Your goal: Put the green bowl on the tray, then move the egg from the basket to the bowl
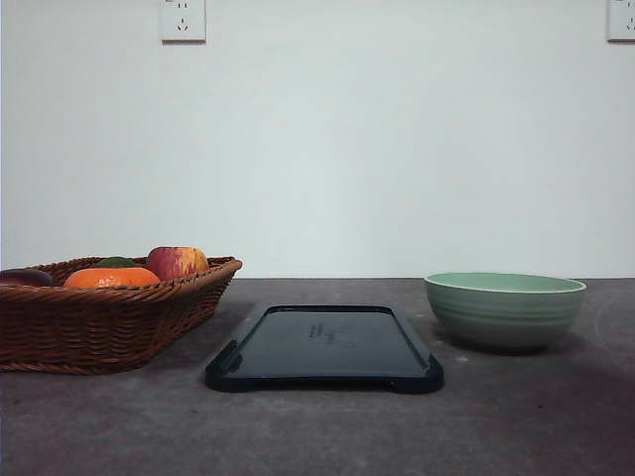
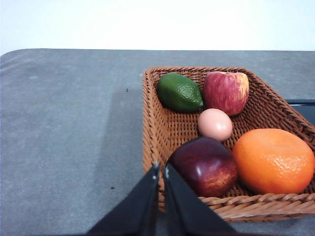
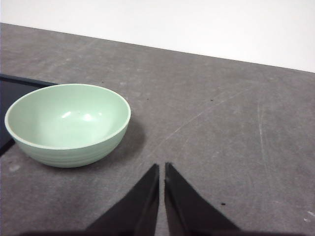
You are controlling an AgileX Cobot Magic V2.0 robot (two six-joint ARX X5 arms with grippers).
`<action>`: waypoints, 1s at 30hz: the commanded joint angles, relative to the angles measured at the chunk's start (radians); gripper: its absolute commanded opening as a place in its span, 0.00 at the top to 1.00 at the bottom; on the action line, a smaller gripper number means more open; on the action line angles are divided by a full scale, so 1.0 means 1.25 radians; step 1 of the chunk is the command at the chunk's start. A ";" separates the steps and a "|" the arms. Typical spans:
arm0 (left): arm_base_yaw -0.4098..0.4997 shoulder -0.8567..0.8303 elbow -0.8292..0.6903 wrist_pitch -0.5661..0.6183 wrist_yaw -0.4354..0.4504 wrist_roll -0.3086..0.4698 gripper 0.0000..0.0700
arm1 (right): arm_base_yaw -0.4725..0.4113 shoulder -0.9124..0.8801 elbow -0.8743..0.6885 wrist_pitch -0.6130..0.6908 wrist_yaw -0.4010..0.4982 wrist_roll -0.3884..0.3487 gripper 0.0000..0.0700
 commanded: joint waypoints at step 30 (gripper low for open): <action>0.001 0.002 0.056 0.198 0.003 -0.470 0.99 | 0.000 0.005 0.048 0.216 -0.060 0.539 0.99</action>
